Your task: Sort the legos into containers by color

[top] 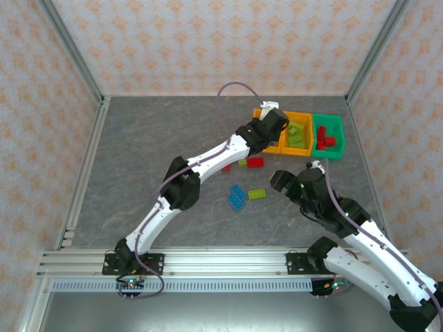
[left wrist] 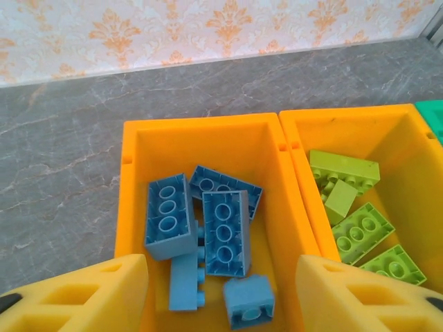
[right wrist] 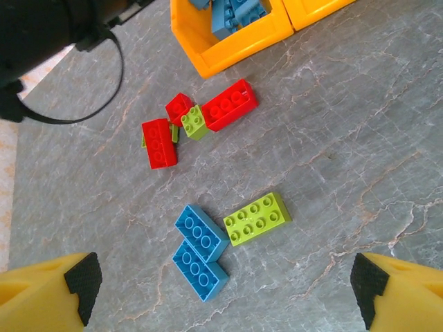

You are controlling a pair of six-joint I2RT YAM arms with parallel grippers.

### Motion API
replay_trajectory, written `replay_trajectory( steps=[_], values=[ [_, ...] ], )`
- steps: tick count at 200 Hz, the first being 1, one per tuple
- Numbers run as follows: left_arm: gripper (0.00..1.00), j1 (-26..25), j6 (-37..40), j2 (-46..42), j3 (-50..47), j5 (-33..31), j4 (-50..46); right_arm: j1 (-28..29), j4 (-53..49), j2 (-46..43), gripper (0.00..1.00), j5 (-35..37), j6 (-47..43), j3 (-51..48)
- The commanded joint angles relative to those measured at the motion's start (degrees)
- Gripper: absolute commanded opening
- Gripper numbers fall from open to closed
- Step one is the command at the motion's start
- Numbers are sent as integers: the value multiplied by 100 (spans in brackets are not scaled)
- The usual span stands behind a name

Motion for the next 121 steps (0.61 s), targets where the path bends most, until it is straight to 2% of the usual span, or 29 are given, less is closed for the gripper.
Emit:
replay_trajectory(
  steps=[1,26,50,73,93,121],
  values=[
    [59,-68,80,-1283,-1063,-72,476,17,-67,37,95,252,-40,-86],
    [59,-166,88,-3066,-3507,-62,1756,15,13,314,95,183,-229,-80],
    [59,-327,140,-4978,-5554,-27,2310,18,46,1002,95,36,-736,105],
    [59,-499,313,-6517,-7065,26,2349,20,46,2025,96,129,-1405,484],
    [60,-529,464,-7618,-8066,154,2138,-2,449,2887,98,160,-1873,737],
    [64,-542,906,-8845,-9239,154,2063,-232,1246,4039,99,-239,-2113,1111]
  ],
)
